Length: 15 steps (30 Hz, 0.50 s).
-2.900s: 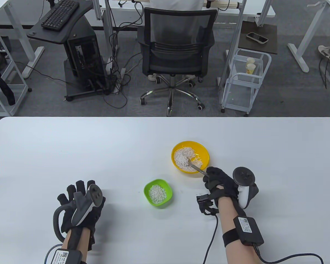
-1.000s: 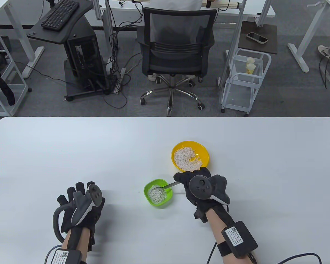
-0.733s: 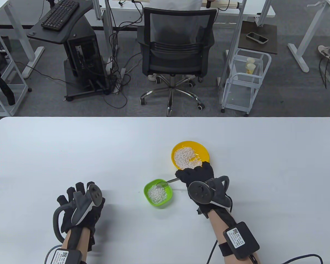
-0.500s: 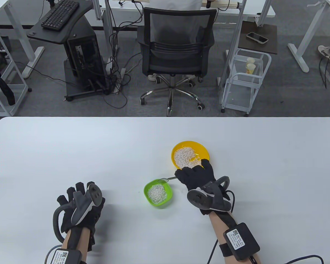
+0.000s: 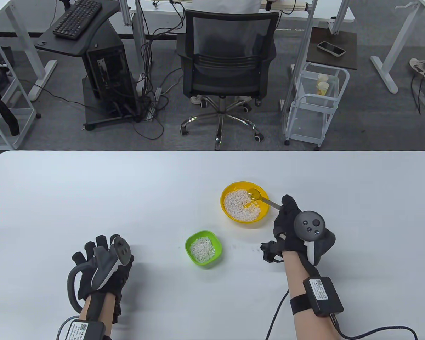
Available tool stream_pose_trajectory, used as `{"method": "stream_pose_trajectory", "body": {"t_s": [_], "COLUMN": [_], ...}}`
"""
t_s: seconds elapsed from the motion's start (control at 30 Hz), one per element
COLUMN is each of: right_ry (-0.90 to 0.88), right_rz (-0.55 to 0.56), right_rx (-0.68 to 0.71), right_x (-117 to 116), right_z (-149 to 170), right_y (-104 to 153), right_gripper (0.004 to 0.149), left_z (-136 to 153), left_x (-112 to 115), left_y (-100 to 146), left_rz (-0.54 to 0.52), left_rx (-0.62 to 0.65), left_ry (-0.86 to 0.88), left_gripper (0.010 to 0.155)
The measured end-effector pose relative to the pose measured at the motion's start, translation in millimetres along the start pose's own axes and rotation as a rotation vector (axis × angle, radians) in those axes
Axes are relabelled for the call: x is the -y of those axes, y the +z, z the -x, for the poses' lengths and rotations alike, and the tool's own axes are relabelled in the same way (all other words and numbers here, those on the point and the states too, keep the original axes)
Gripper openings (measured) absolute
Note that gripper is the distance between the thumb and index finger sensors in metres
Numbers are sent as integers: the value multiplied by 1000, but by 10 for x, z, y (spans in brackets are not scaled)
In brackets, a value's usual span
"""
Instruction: Scoop rice into small dish
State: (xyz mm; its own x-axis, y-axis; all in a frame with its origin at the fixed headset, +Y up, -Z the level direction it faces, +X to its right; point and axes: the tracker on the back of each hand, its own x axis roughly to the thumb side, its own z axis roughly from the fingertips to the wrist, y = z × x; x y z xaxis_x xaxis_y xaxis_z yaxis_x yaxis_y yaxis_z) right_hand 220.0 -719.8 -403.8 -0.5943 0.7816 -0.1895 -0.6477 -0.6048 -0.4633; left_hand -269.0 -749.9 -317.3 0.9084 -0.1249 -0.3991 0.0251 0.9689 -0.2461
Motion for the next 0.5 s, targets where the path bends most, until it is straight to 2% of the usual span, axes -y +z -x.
{"method": "stream_pose_trajectory", "body": {"t_s": [0.13, 0.23, 0.33, 0.4, 0.47, 0.5], "right_ry": [-77, -158, -121, -1, 137, 193], "right_rz": [-155, -250, -411, -409, -355, -289], "right_rx": [-99, -105, -92, -63, 4, 76], "right_x": [-131, -217, -278, -227, -92, 44], "right_z": [103, 64, -6, -106, -283, -423], "right_y": [-32, -9, 53, 113, 170, 224], "right_gripper": [45, 47, 64, 72, 76, 76], "left_z": [15, 15, 12, 12, 14, 18], "left_x": [-4, -10, -13, -17, -26, -27], "left_y": [16, 32, 31, 30, 31, 31], "left_rz": [3, 3, 0, -2, -21, -35], "left_rx": [-2, 1, 3, 3, 2, 3], "left_ry": [12, 20, 19, 15, 0, -11], "left_gripper": [72, 72, 72, 72, 72, 72]}}
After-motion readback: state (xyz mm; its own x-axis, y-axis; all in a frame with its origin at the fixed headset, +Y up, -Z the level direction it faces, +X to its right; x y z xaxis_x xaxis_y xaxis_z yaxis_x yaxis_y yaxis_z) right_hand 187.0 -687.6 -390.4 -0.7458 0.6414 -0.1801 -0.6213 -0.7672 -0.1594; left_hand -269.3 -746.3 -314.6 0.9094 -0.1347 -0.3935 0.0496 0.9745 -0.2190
